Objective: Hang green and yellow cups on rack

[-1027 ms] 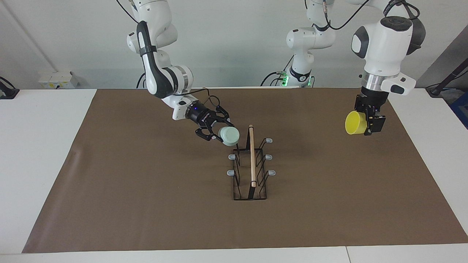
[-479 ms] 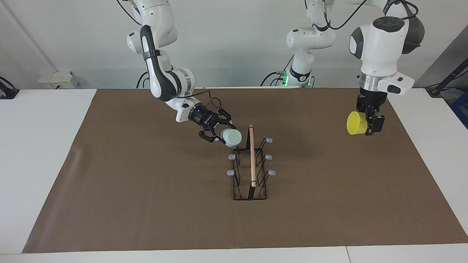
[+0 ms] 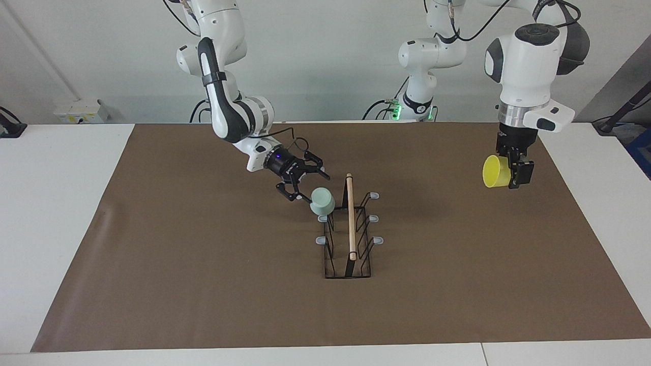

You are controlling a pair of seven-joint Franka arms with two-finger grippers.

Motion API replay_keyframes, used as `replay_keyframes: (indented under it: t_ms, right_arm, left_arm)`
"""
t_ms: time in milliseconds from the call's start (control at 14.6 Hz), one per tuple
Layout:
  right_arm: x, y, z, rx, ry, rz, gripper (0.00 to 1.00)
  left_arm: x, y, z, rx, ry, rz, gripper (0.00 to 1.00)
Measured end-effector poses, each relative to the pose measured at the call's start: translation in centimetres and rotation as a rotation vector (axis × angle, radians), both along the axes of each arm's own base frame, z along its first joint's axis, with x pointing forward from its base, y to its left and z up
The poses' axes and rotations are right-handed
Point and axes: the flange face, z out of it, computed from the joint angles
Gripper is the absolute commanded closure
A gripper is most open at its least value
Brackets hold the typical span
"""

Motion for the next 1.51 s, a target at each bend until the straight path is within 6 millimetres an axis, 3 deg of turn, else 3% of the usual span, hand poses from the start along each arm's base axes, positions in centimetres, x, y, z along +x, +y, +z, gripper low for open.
replay_keyframes:
  t_ms: [205,342,548,822,1301,1507]
  right_arm:
    - [0.4,-0.4,1.1,-0.025,0.003,-0.021,0.00]
    - [0.8,-1.4,2.9,-0.071,0.003,-0.050,0.00]
    - [1.6,-4.4,5.3,-0.189,-0.009,-0.079,0.00]
    - [3.7,-9.1,8.0,-0.342,0.032,-0.090,0.00]
    - [4.9,-14.2,8.2,-0.508,0.101,-0.154,0.00]
    - [6.1,-17.3,8.7,-0.596,0.062,-0.127,0.00]
  left_arm:
    - [-0.1,-1.3,-0.4,0.040,0.004,-0.031,0.62]
    - [-0.2,-2.5,-0.6,0.070,0.001,-0.053,0.62]
    - [-0.6,-5.2,-1.2,0.144,-0.015,-0.075,0.62]
    - [-1.8,-10.3,-2.8,0.251,-0.013,-0.121,0.62]
    - [-4.6,-18.9,-6.3,0.387,-0.060,-0.167,0.62]
    - [-5.9,-21.6,-6.7,0.420,-0.101,-0.178,0.62]
